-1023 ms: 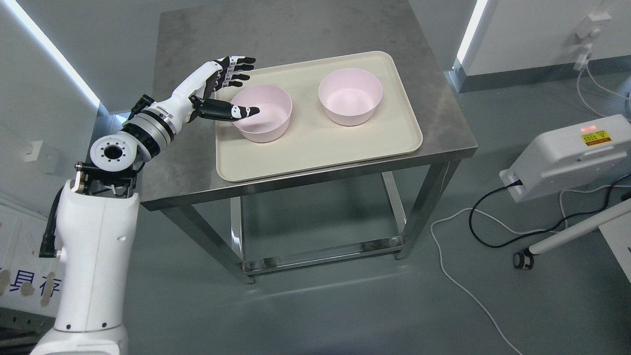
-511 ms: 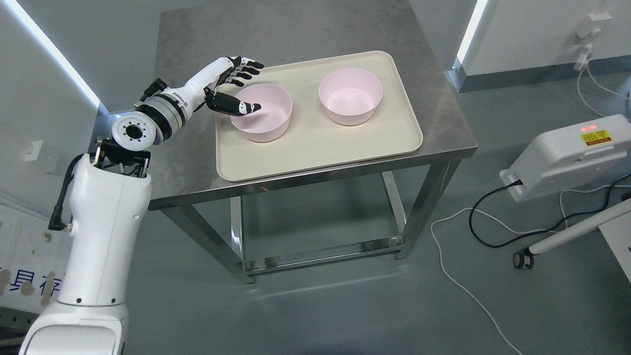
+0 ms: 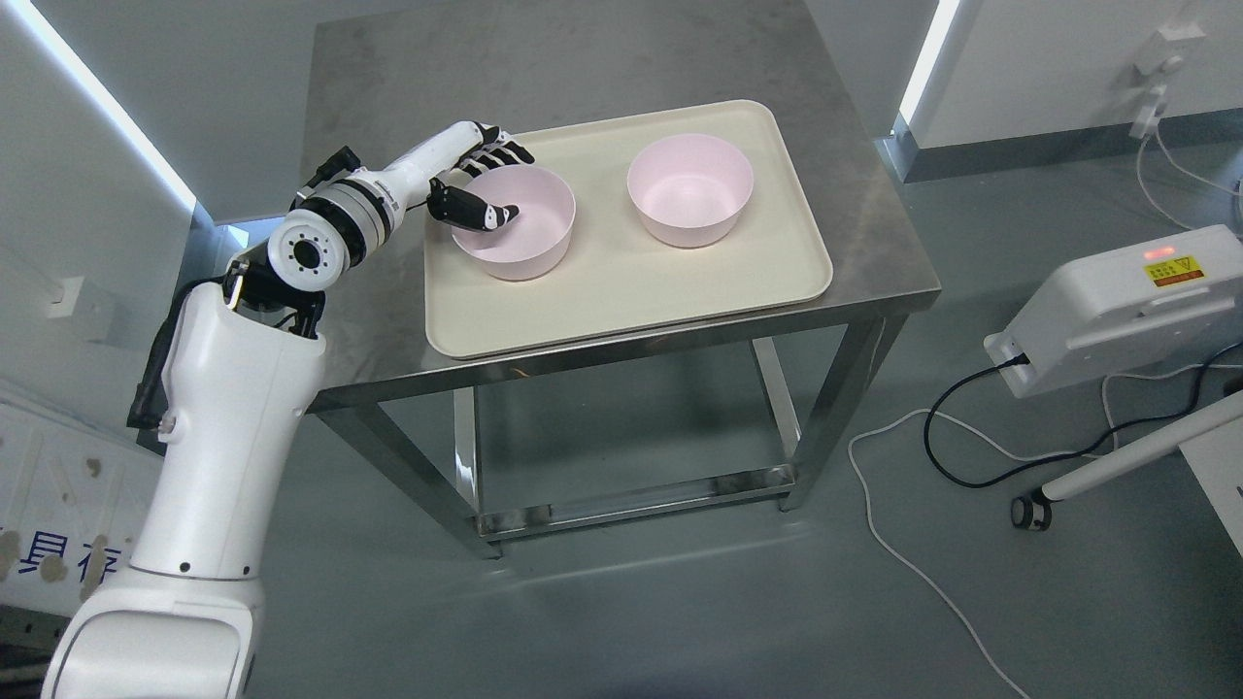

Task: Stack pink IKEA bowls on left shelf middle
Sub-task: 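Reach the left hand toward the pink bowl nearer the robot, then grasp the nearer pink bowl's rim with the left hand and lift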

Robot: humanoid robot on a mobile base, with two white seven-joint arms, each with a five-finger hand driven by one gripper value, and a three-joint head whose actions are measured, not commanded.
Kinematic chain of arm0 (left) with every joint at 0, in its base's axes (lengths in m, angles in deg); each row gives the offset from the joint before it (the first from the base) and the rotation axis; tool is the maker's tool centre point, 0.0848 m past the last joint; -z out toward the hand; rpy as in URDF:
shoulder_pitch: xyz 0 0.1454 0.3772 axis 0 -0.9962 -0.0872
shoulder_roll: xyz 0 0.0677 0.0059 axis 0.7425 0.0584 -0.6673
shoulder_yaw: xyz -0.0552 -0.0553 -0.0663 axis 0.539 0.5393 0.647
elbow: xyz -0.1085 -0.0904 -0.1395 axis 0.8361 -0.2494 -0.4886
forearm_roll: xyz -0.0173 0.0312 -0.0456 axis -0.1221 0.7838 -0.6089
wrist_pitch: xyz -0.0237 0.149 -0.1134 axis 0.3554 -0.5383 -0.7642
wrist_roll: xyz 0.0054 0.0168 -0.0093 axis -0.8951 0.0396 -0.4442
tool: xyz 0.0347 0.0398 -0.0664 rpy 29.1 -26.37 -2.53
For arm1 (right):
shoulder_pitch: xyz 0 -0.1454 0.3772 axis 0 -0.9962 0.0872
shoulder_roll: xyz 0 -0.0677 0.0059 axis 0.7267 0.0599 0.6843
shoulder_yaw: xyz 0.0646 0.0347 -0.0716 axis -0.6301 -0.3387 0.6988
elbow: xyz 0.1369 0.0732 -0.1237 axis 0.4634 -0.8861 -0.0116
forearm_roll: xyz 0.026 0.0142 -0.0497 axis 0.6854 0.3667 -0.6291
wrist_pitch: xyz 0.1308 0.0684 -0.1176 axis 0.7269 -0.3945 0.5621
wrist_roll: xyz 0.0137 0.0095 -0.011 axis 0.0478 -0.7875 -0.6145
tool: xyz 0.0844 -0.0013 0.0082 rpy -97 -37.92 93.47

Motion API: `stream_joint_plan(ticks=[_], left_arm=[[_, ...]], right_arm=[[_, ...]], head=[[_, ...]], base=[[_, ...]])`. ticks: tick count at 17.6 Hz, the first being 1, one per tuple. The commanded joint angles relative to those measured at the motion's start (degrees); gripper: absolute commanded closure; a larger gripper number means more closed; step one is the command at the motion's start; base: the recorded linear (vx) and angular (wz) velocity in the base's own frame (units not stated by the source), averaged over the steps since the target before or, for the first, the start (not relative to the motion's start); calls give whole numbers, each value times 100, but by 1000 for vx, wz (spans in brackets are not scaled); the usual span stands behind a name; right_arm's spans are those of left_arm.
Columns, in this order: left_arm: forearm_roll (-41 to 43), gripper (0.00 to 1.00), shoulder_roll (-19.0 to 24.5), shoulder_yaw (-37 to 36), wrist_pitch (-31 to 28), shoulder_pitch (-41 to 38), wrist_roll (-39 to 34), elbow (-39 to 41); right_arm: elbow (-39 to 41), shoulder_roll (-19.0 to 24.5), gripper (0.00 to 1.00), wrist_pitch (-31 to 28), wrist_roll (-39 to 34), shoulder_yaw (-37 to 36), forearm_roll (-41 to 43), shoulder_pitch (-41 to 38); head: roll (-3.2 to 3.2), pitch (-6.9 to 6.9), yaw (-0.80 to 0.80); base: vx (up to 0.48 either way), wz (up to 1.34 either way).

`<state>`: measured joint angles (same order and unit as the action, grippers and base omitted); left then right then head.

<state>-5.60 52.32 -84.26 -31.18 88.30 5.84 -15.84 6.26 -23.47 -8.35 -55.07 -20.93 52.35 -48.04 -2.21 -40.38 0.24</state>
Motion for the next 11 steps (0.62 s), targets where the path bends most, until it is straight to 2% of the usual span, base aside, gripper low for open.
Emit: stream_joint_plan(ticks=[1,3,8,11], left_arm=[[803,61,-122,-467,594,280,-2,-691],[875,68,-175,-484,885,297,-2,-806],[875,80,-315,-440,1097,280,-11,-902],[875,98,-560,49,1368,280,-11,-1042]], right_arm=[[0,-100,0,-4,-1,0,0,0],[0,-100,0,-4,-1,0,0,0],[0,-100,0,-4,8,0,0,0],[0,-100,0,-4,-1,0,0,0]], head=[[0,0,0],[0,0,0],[0,0,0],[0,0,0]], base=[[0,0],[0,0],[0,0],[0,0]])
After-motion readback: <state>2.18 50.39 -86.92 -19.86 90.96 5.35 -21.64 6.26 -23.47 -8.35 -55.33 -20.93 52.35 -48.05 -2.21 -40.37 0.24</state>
